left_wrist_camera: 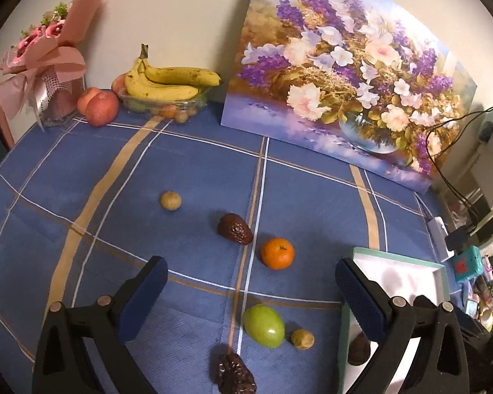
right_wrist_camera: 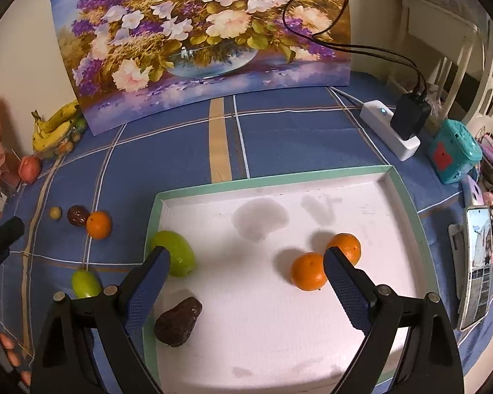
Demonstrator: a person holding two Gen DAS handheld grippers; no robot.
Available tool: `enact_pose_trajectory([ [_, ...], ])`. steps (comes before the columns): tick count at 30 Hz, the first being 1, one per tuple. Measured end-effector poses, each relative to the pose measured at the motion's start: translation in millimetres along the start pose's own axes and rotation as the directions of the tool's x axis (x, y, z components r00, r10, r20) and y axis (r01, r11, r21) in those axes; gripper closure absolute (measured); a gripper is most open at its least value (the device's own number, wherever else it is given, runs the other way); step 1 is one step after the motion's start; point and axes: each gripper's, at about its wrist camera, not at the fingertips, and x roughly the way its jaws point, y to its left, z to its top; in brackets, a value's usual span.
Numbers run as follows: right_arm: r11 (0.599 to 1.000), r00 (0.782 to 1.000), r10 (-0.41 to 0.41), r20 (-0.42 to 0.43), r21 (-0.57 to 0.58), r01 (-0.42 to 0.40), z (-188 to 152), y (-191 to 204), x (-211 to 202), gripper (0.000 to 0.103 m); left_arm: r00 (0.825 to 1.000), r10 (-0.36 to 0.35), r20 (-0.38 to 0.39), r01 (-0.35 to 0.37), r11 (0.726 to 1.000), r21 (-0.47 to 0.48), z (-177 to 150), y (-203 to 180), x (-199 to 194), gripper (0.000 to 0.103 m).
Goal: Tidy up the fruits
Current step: 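Move both open tools over the remaining fruits on the tablecloth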
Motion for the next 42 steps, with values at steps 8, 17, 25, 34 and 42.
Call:
enact_pose_trajectory([
  [8,1.000,1.000,-0.011,0.008,-0.024,0.012,2,10,-2,0.009,1.000,0.010,0.013,-0.010,1.000,0.009,8,12,-11,0.000],
  [17,0.998,0.997,0.033,0.063,-0.058,-0.030,7,41,-9,0.009,0.995,0.066,0.078,-0.063,0.997,-0.047,28,61,-33,0.000],
  [25,0.984,0.986,0.155,0.057,-0.100,-0.149,13,92,-6,0.009,0.994,0.101,0.044,-0.096,0.988,-0.117,42,101,-27,0.000],
  [34,0.959,0.973,0.228,-0.015,-0.171,-0.227,14,151,16,0.013,0.991,0.128,-0.032,-0.131,0.987,-0.096,57,113,16,0.000],
  [42,0.954,0.969,0.210,-0.130,-0.190,-0.233,10,174,66,0.035,0.984,0.106,-0.142,-0.120,0.988,-0.093,55,118,81,0.011],
])
